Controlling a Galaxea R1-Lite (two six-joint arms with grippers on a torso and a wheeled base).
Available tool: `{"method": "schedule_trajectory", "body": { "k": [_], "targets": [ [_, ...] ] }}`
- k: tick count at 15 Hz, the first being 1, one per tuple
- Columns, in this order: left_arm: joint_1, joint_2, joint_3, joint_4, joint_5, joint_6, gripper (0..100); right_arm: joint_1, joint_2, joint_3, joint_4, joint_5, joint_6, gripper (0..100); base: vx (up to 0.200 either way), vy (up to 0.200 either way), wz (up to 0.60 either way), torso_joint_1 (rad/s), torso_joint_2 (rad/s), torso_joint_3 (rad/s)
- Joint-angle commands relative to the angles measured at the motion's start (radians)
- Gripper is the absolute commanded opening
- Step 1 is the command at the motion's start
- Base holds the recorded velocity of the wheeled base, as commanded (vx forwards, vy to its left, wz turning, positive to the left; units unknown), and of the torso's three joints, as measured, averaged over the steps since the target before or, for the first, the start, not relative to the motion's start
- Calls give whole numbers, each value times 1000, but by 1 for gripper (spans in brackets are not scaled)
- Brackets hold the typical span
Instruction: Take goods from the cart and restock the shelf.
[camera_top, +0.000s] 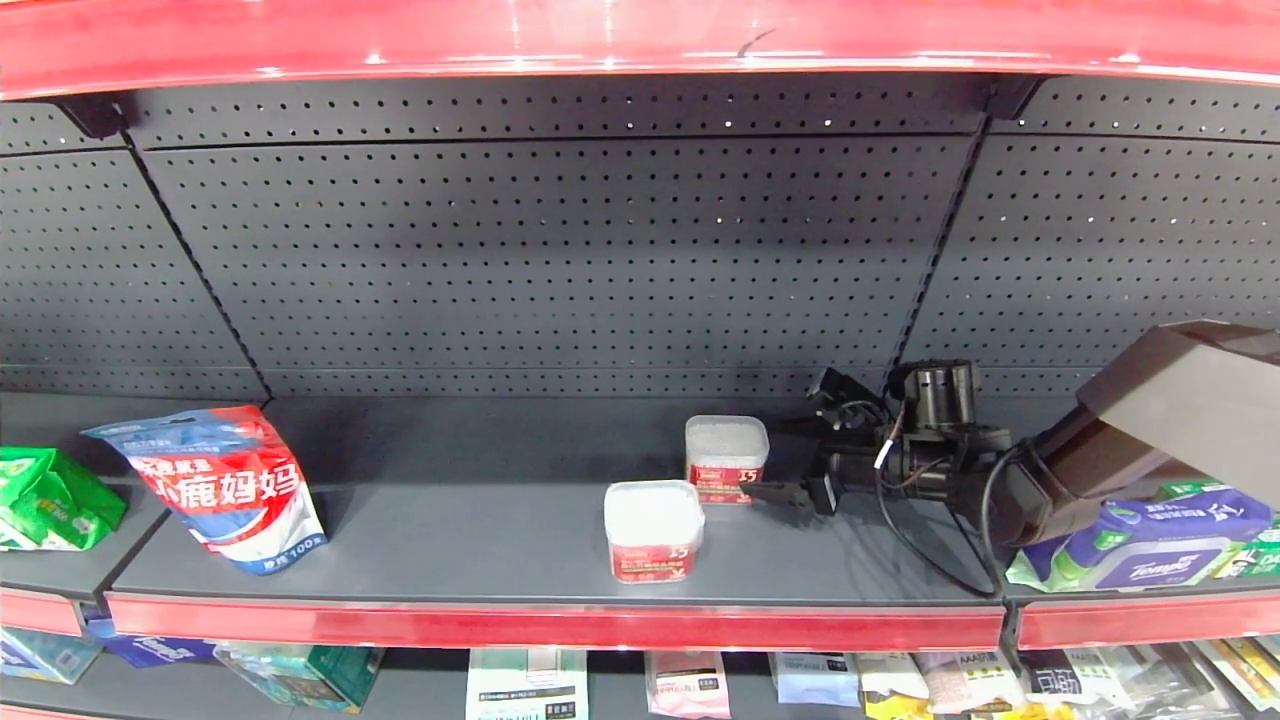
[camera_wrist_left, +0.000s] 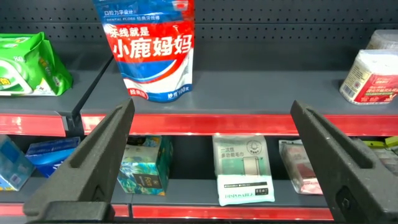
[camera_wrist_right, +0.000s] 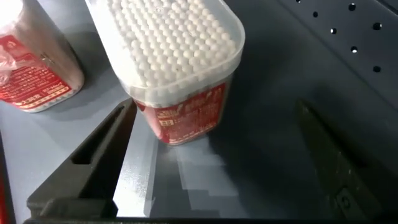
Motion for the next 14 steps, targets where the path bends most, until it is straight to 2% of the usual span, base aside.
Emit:
{"method": "schedule_trajectory", "body": {
  "k": [1,8,14],
  "targets": [
    [0,0,0,0,0,0,100,-1,4,-2,-1,-1,1,100,0,0,0,0,0,0],
    [0,0,0,0,0,0,100,-16,-100,115,1,71,-3,100,0,0,0,0,0,0],
    [0,0,0,0,0,0,100,-62,-162,167,2,-10,13,100,0,0,0,0,0,0]
  ]
}}
